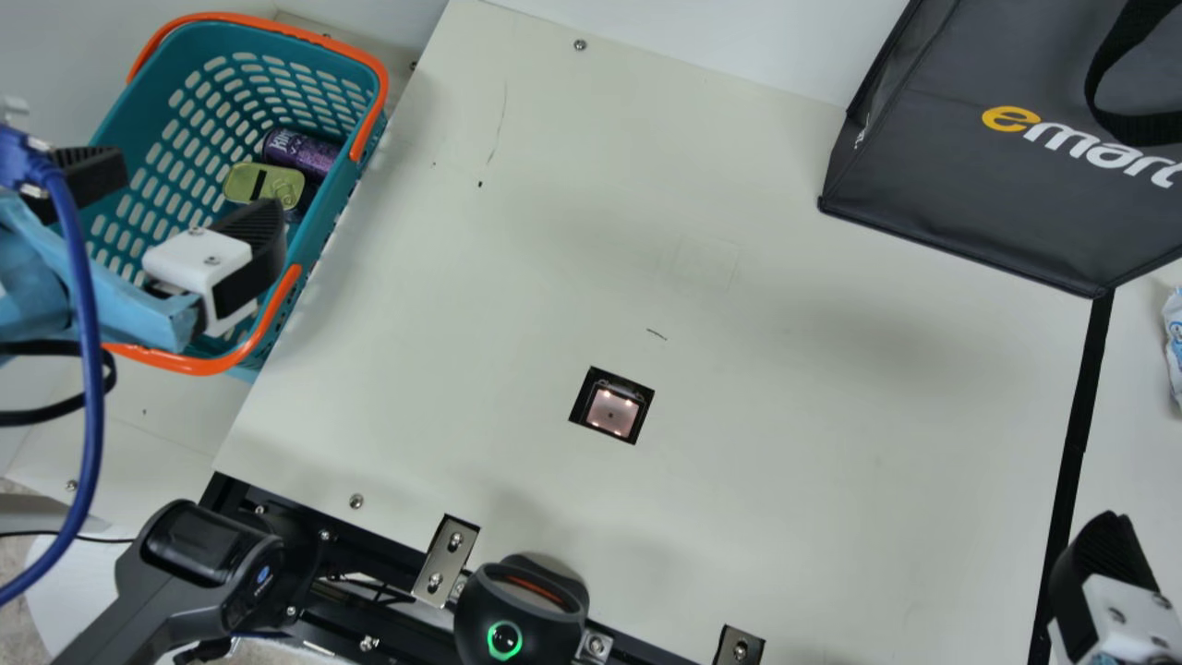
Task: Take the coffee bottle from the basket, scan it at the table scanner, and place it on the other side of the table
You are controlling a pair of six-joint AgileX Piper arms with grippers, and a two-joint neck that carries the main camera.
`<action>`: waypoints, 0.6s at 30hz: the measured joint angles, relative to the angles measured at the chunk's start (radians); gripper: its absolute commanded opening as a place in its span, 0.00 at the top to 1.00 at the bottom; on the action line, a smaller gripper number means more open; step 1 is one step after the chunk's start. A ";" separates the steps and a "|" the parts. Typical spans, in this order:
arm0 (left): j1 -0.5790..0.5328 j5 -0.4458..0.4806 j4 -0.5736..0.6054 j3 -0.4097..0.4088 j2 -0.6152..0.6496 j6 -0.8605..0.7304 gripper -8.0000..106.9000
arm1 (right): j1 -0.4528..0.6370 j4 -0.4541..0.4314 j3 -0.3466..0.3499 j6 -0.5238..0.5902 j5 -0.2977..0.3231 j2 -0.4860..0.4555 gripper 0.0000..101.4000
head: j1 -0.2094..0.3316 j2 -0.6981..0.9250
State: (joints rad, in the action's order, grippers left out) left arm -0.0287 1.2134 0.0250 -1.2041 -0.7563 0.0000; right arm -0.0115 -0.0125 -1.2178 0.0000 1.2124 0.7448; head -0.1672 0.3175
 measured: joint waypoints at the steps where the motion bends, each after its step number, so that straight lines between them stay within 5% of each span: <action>1: 0.000 0.000 0.000 0.000 0.000 0.000 0.15 | 0.000 0.000 0.000 0.000 0.000 0.000 0.06 | -0.002 0.000; 18: 0.005 -0.005 -0.005 0.002 -0.002 0.008 0.15 | 0.000 0.000 0.000 0.000 0.000 0.000 0.06 | 0.000 0.000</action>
State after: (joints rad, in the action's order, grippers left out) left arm -0.0234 1.2086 0.0205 -1.2022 -0.7583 0.0083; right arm -0.0115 -0.0125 -1.2178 0.0000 1.2124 0.7448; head -0.1672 0.3175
